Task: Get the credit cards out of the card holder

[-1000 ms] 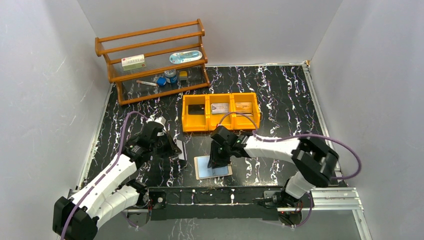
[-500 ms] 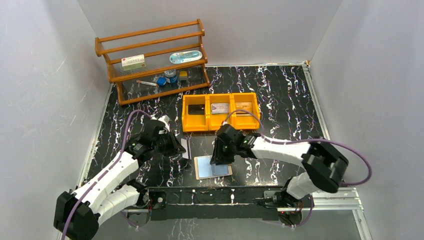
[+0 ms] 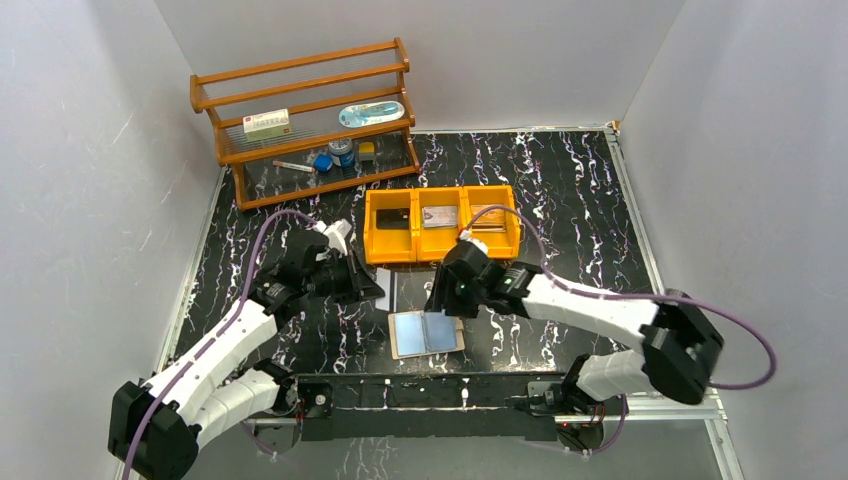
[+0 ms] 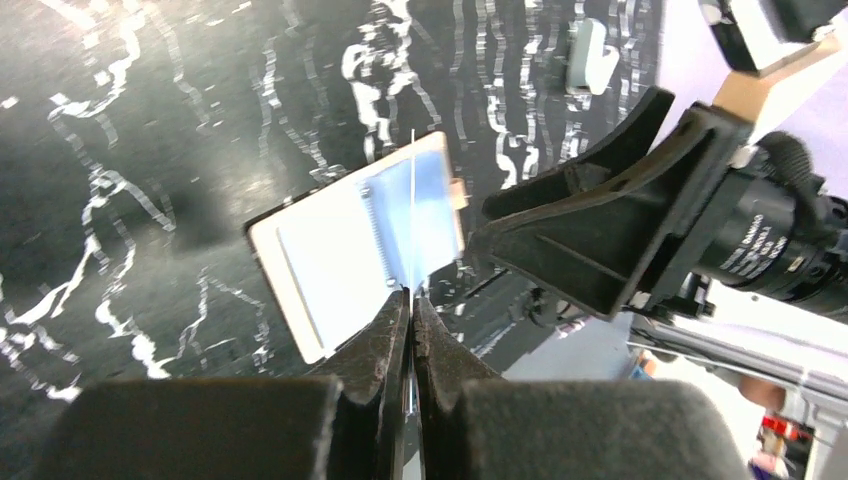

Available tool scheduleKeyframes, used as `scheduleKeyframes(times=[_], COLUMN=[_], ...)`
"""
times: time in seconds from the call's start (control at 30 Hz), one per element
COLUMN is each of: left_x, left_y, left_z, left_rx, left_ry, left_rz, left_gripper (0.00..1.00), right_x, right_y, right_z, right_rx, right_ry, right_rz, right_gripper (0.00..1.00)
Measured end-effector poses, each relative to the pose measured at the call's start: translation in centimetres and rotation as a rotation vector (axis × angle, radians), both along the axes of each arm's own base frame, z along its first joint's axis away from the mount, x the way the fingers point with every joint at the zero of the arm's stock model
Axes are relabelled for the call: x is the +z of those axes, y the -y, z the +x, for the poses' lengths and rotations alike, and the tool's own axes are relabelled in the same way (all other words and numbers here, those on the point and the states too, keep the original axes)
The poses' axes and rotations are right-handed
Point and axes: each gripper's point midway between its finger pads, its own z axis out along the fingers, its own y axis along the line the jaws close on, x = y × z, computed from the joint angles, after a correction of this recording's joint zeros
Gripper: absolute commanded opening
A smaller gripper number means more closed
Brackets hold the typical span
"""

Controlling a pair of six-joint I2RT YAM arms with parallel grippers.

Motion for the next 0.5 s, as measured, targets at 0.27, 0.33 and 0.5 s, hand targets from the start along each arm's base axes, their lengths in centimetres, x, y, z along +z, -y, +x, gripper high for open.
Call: scheduleKeyframes(times=[0.27,0.33,0.5], left_x=[4.5,5.5,8.7], left_y=[2.8,3.4,4.9], left_z=[0.5,0.4,0.3], left_rx=[-0.118,-0.144,-0.192], left_ry=[0.096,0.109,0.148], left_rz=[-0.161,-0.211,-0.348], left_gripper=[0.01,0.01,0.02], right_x=[6.9,6.7,8.1], right_y=[2.6,2.9,1.0], right_z=[4.7,4.7,4.1], right_rx=[-0.16,-0.163,-0.072], right_ry=[0.213,0.216,0.195], right_rz=[0.306,0.349,0.498], right_gripper=[0.72,0.72,0.69])
